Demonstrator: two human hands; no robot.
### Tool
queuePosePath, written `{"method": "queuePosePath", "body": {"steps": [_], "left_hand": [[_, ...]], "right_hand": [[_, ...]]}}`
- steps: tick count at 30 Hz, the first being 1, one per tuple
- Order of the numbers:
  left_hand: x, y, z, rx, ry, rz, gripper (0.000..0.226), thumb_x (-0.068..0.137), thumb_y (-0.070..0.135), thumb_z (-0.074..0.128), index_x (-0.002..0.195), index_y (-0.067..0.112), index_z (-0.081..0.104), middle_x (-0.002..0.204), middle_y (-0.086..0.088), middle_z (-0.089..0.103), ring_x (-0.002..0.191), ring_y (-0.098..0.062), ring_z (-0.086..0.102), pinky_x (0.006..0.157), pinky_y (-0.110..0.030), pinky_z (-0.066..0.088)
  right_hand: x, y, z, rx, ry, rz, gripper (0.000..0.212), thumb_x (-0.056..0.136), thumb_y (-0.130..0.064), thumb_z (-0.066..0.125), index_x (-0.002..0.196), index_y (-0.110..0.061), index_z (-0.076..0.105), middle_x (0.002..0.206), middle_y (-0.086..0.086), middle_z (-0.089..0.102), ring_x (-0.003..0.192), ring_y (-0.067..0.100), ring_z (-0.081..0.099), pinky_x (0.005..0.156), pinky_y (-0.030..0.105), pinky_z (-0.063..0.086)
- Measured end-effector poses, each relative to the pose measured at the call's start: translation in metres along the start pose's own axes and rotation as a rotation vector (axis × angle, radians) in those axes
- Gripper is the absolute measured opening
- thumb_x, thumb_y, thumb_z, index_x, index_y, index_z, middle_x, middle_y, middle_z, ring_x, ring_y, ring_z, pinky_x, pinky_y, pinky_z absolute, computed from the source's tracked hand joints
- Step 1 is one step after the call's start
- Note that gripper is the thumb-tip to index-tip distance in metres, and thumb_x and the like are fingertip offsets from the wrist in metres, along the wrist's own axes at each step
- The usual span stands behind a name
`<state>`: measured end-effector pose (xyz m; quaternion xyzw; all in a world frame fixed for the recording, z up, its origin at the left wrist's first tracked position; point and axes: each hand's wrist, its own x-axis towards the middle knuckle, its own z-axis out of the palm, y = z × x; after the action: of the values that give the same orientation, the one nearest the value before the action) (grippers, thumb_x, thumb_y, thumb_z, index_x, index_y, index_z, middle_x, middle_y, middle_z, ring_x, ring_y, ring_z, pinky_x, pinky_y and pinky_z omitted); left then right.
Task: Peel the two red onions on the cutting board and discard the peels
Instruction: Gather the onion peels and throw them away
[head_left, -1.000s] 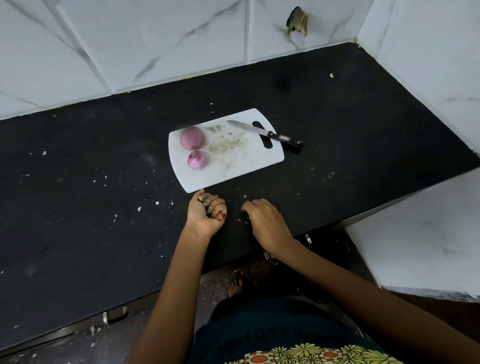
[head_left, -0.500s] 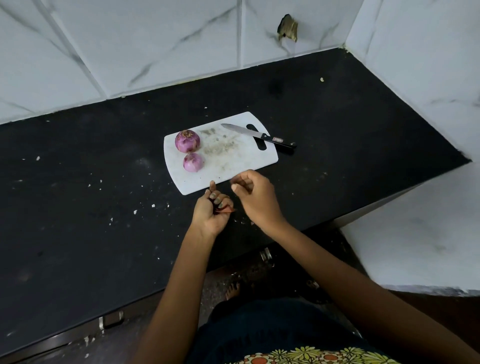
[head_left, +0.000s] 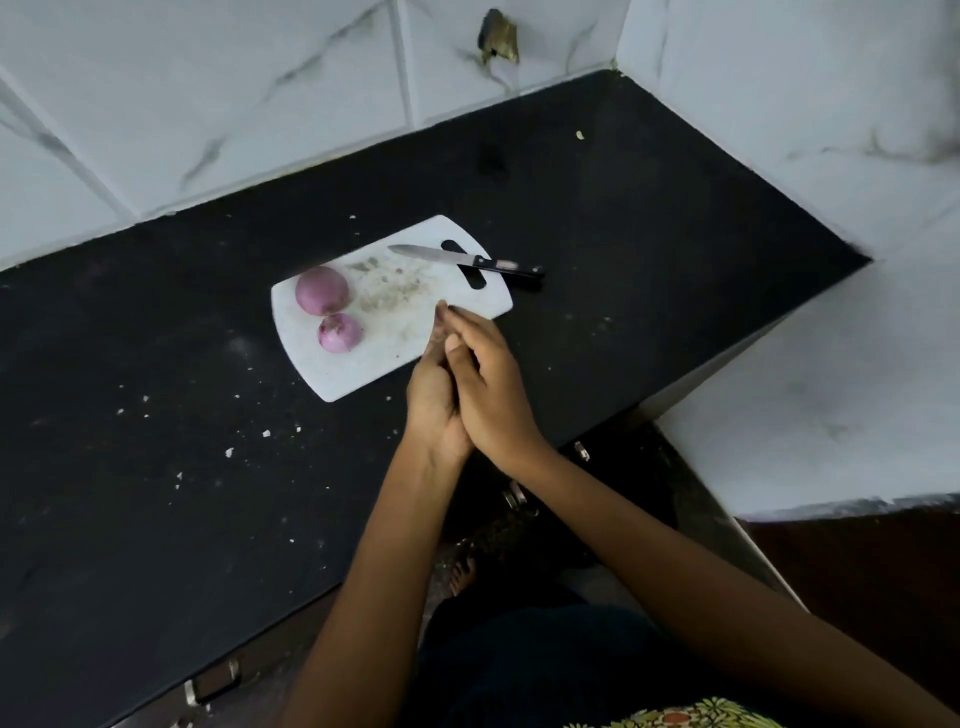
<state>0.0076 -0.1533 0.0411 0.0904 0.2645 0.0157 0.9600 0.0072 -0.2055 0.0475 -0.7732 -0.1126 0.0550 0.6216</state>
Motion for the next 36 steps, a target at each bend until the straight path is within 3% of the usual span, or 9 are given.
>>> {"method": "queuePosePath", "body": {"steps": [3, 9, 13, 17, 21, 25, 30, 34, 36], "left_hand": [[0.000, -0.033, 0.015, 0.187, -0.069, 0.039, 0.034, 0.087, 0.022, 0.055, 0.118, 0.011, 0.062, 0.103, 0.001, 0.070, 0.098, -0.008, 0.067, 0.086, -0.022, 0.052], [0.005, -0.126, 0.048, 0.865, -0.103, 0.063, 0.034, 0.104, 0.017, 0.039, 0.132, 0.013, 0.057, 0.122, 0.005, 0.064, 0.113, -0.008, 0.061, 0.100, -0.025, 0.047], [0.018, -0.206, 0.033, 1.061, -0.212, -0.150, 0.036, 0.104, 0.015, 0.034, 0.134, 0.009, 0.052, 0.130, -0.006, 0.058, 0.126, -0.021, 0.052, 0.099, -0.024, 0.045], [0.039, -0.276, -0.007, 1.191, -0.169, -0.321, 0.032, 0.102, 0.007, 0.039, 0.126, 0.003, 0.059, 0.123, -0.010, 0.062, 0.106, -0.012, 0.060, 0.080, -0.009, 0.048], [0.062, -0.317, -0.050, 1.273, -0.014, -0.406, 0.030, 0.102, 0.017, 0.044, 0.116, -0.002, 0.063, 0.106, -0.013, 0.068, 0.087, -0.010, 0.061, 0.066, -0.006, 0.048], [0.104, -0.348, -0.099, 1.439, 0.128, -0.403, 0.031, 0.102, 0.030, 0.043, 0.107, 0.007, 0.064, 0.084, 0.000, 0.063, 0.072, -0.007, 0.058, 0.054, -0.008, 0.046], [0.168, -0.385, -0.171, 1.550, 0.211, -0.452, 0.041, 0.104, 0.030, 0.039, 0.119, -0.001, 0.061, 0.117, -0.022, 0.064, 0.094, -0.027, 0.061, 0.068, -0.027, 0.050], [0.208, -0.410, -0.224, 1.484, 0.300, -0.561, 0.042, 0.105, 0.030, 0.036, 0.125, 0.000, 0.056, 0.123, -0.021, 0.061, 0.104, -0.033, 0.061, 0.087, -0.039, 0.052], [0.223, -0.417, -0.246, 1.455, 0.312, -0.598, 0.037, 0.104, 0.021, 0.036, 0.130, 0.001, 0.054, 0.129, -0.021, 0.057, 0.117, -0.035, 0.056, 0.099, -0.041, 0.047]], "right_hand": [[-0.001, -0.003, -0.033, 0.067, 0.113, 0.039, 0.035, 0.101, -0.008, 0.039, 0.134, -0.008, 0.051, 0.135, 0.001, 0.053, 0.127, 0.004, 0.046, 0.109, 0.017, 0.034], [-0.009, 0.034, -0.120, 0.142, 0.417, 0.177, 0.036, 0.101, -0.015, 0.038, 0.135, -0.013, 0.050, 0.136, -0.001, 0.053, 0.124, 0.003, 0.048, 0.106, 0.019, 0.037], [-0.034, 0.073, -0.178, 0.240, 0.660, 0.358, 0.033, 0.102, -0.019, 0.040, 0.132, -0.015, 0.054, 0.126, -0.001, 0.059, 0.112, 0.006, 0.056, 0.099, 0.027, 0.044], [-0.061, 0.130, -0.225, 0.359, 0.858, 0.501, 0.030, 0.102, -0.021, 0.040, 0.125, -0.007, 0.053, 0.119, 0.013, 0.060, 0.105, 0.023, 0.058, 0.090, 0.039, 0.046], [-0.071, 0.196, -0.238, 0.516, 1.046, 0.610, 0.023, 0.100, -0.004, 0.040, 0.109, -0.012, 0.059, 0.108, 0.010, 0.064, 0.096, 0.017, 0.061, 0.073, 0.013, 0.049], [-0.073, 0.268, -0.238, 0.577, 1.035, 0.754, 0.026, 0.098, 0.000, 0.041, 0.116, 0.003, 0.059, 0.114, 0.020, 0.062, 0.097, 0.019, 0.058, 0.069, 0.011, 0.048], [-0.062, 0.372, -0.239, 0.771, 1.037, 0.925, 0.031, 0.098, -0.003, 0.038, 0.123, 0.005, 0.054, 0.114, 0.023, 0.061, 0.102, 0.028, 0.057, 0.086, 0.032, 0.047], [-0.063, 0.437, -0.236, 0.958, 1.075, 1.006, 0.034, 0.101, -0.001, 0.029, 0.128, 0.008, 0.048, 0.086, 0.012, 0.058, 0.079, 0.020, 0.056, 0.087, 0.033, 0.047], [-0.066, 0.470, -0.234, 1.032, 1.094, 1.047, 0.035, 0.101, -0.005, 0.030, 0.128, 0.005, 0.050, 0.085, 0.009, 0.058, 0.077, 0.017, 0.055, 0.076, 0.028, 0.047]]}}
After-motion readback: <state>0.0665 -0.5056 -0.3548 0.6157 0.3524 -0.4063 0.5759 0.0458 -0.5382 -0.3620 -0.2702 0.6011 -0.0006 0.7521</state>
